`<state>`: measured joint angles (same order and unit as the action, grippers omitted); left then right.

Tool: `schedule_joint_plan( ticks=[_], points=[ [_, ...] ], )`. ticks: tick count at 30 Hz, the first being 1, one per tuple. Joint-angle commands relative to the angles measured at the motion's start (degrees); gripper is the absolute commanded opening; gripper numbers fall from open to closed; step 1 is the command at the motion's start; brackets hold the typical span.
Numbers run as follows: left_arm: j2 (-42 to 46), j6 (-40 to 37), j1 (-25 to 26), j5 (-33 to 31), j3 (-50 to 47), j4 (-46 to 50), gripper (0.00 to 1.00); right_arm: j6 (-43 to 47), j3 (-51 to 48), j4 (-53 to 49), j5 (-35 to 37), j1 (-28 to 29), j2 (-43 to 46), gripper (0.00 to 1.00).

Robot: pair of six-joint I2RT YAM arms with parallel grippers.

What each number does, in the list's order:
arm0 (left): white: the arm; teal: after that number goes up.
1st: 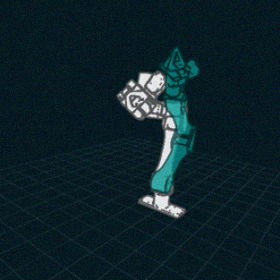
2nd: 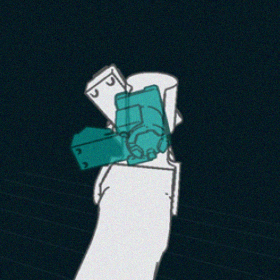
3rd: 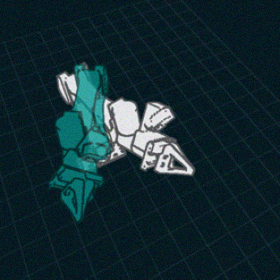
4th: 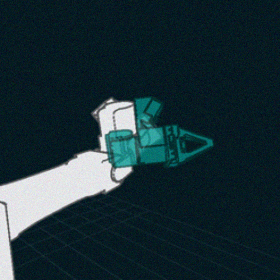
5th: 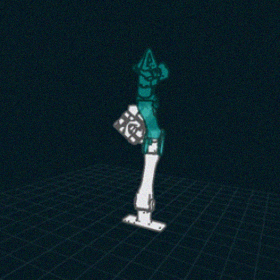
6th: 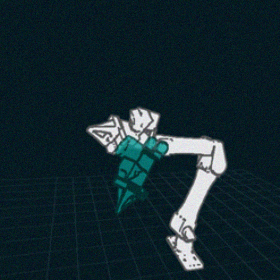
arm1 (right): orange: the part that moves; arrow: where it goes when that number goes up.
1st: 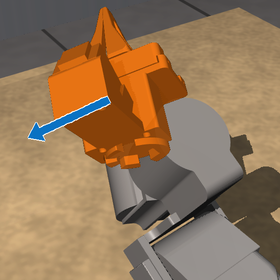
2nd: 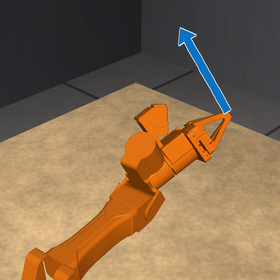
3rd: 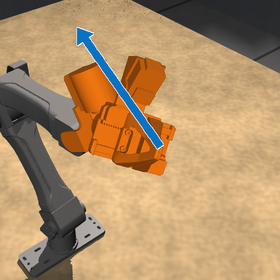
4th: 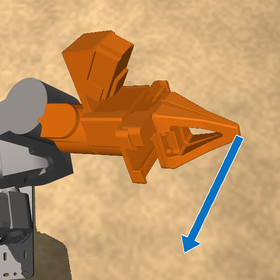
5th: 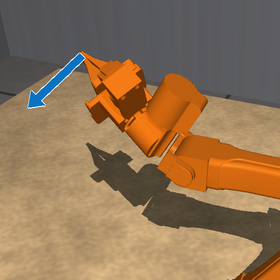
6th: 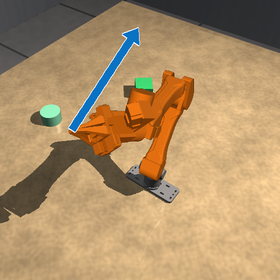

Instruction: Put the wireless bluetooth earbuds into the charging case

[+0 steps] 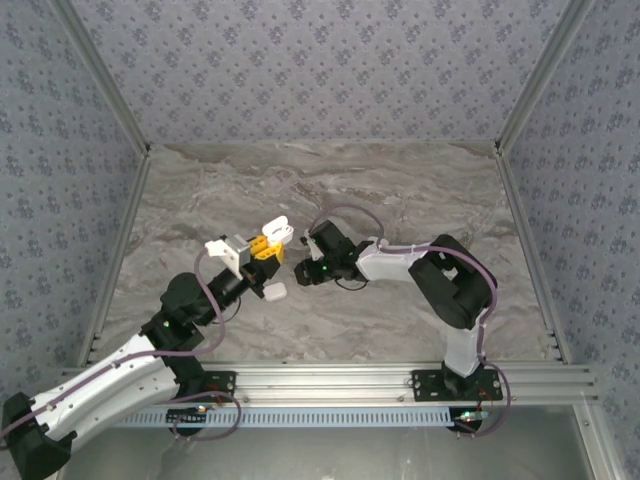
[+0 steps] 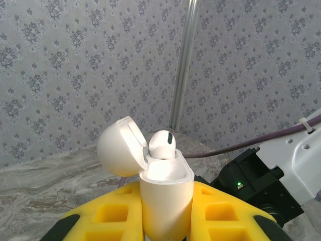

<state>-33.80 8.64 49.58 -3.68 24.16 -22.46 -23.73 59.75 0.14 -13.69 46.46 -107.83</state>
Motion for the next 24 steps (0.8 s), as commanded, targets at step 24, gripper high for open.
schedule_joint_plan(
  ticks=[24],
  points=[
    [0.49, 0.58, -0.27, -0.27, 0.63, -0.99, 0.00, 5.06, 1.25, -9.46, 2.28, 1.70, 0.52, 0.30]
  ],
)
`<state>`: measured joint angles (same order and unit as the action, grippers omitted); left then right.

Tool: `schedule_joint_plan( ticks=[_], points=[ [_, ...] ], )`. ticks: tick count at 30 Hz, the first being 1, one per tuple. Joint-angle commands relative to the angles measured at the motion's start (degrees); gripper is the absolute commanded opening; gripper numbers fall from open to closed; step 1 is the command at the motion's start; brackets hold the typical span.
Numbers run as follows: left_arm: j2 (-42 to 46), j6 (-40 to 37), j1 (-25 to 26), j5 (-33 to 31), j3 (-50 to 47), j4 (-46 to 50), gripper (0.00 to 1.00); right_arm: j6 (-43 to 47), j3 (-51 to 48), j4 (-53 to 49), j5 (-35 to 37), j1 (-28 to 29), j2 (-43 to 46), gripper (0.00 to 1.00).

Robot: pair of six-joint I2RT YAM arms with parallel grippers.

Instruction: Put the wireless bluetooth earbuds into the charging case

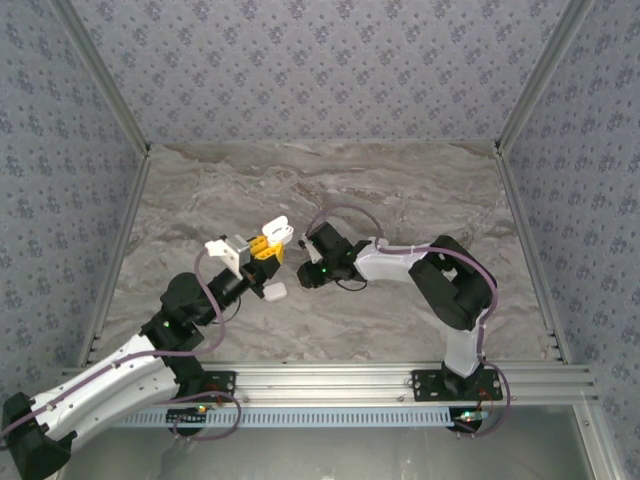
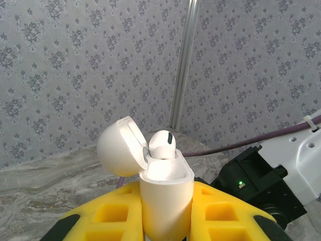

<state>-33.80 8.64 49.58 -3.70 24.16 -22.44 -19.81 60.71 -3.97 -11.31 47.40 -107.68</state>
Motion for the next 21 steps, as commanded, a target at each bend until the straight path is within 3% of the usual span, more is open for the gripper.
schedule_joint_plan(
  ticks=[1, 12, 21],
  points=[
    [0.50, 0.59, -0.25, -0.20, 0.62, -0.98, 0.00, 1.32, 0.29, -5.56, -0.11, 0.77, 0.45, 0.28],
    [0.06, 0.85, -0.24, -0.29, 0.58, -0.90, 0.00, 2.07, -2.37, -4.92, 3.70, 0.70, 6.84, 0.22],
    [-4.67, 1.96, -0.22, 1.95, 1.04, -3.68, 0.00, 5.45, -9.20, -9.45, 15.08, -0.22, 30.37, 0.21]
  ],
)
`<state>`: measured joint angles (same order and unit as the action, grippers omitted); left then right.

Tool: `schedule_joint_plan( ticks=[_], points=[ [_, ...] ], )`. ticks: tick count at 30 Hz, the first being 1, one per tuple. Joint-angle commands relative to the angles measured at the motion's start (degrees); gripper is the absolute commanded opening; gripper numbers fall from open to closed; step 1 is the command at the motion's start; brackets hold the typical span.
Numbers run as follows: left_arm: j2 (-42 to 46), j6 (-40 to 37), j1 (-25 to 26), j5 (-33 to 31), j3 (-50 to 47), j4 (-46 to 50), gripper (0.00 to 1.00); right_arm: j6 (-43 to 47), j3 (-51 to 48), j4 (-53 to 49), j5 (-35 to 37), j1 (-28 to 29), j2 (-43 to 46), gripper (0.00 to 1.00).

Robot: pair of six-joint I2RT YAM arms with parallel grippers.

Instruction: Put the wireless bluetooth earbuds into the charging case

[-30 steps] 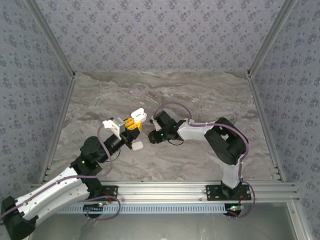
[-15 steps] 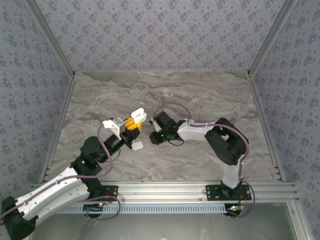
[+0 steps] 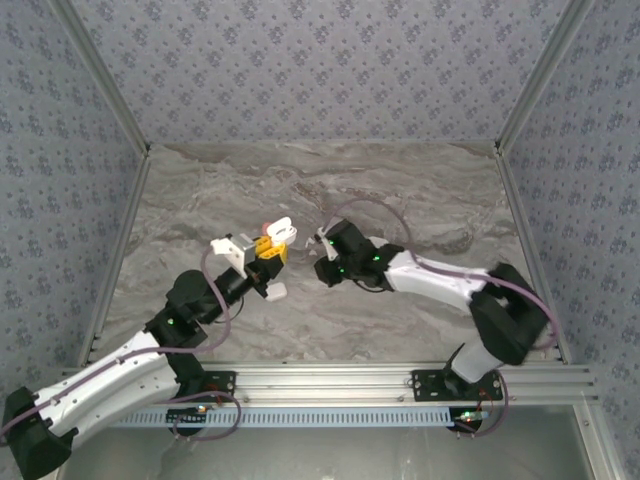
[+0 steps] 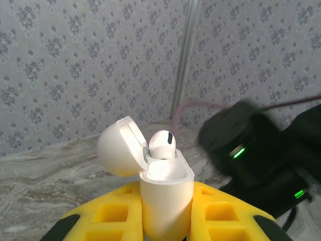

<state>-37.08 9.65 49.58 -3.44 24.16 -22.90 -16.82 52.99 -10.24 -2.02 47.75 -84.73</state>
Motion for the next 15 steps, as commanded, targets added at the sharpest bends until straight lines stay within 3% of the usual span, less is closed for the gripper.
schedule_joint_plan(
  ticks=[1, 8, 15],
  points=[
    [-2.43, 1.07, -0.25, 2.29, 1.27, -3.83, 0.00, 2.65, -2.19, -3.78, 6.80, -0.87, 11.00, 0.21],
    [-11.69, 2.36, -0.05, 8.38, 3.86, -8.35, 0.00, 7.03, -3.77, -6.79, 8.02, -2.22, 31.58, 0.21],
    [-20.35, 0.85, 2.12, 14.86, 6.97, -13.31, 0.00, 11.52, 0.34, -7.38, 1.68, -1.38, 36.54, 0.21]
  ],
)
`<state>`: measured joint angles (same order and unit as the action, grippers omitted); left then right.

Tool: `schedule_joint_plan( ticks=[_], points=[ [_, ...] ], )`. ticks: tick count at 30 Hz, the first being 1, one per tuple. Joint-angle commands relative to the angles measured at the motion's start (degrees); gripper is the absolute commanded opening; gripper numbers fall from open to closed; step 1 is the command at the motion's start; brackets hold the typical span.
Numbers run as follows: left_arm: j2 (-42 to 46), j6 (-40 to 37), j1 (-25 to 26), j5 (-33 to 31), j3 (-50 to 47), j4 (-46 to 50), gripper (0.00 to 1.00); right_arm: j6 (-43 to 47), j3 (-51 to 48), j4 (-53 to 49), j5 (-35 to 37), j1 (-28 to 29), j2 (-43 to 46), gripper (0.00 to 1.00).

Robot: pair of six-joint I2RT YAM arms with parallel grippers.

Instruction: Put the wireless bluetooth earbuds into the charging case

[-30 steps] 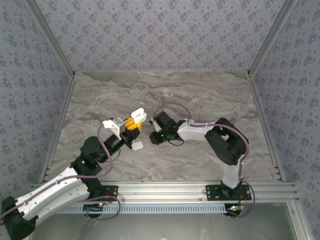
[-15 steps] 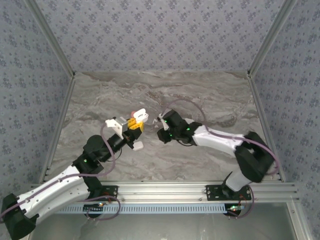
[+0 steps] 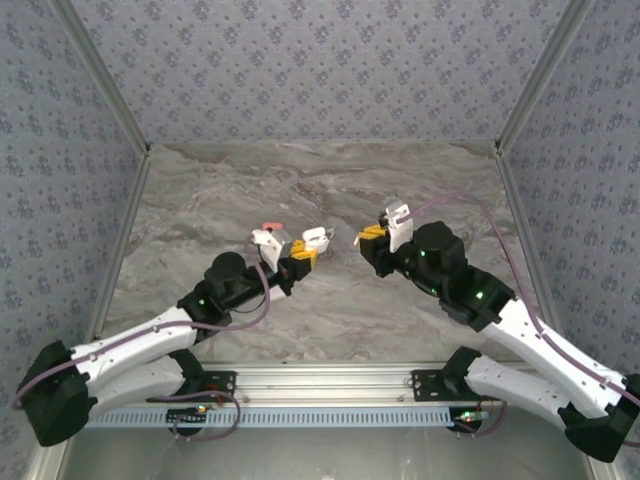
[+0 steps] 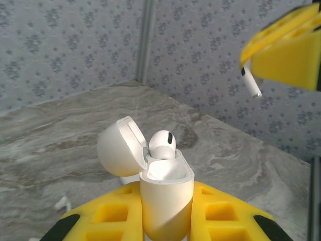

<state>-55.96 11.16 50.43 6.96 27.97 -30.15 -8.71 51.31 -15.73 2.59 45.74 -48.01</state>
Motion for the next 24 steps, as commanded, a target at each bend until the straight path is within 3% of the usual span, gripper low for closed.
schedule_joint_plan(
  ticks=[1, 24],
  points=[
    [-2.48, -1.06, 1.87, 4.91, 3.53, -6.74, 0.00, 3.94, 2.25, -1.33, -3.58, 1.08, -0.28, 0.21],
    [-7.03, -3.86, 4.56, 7.45, 6.77, -6.35, 0.00, 6.42, 3.45, 2.77, -3.47, 5.24, -4.75, 0.21]
  ],
)
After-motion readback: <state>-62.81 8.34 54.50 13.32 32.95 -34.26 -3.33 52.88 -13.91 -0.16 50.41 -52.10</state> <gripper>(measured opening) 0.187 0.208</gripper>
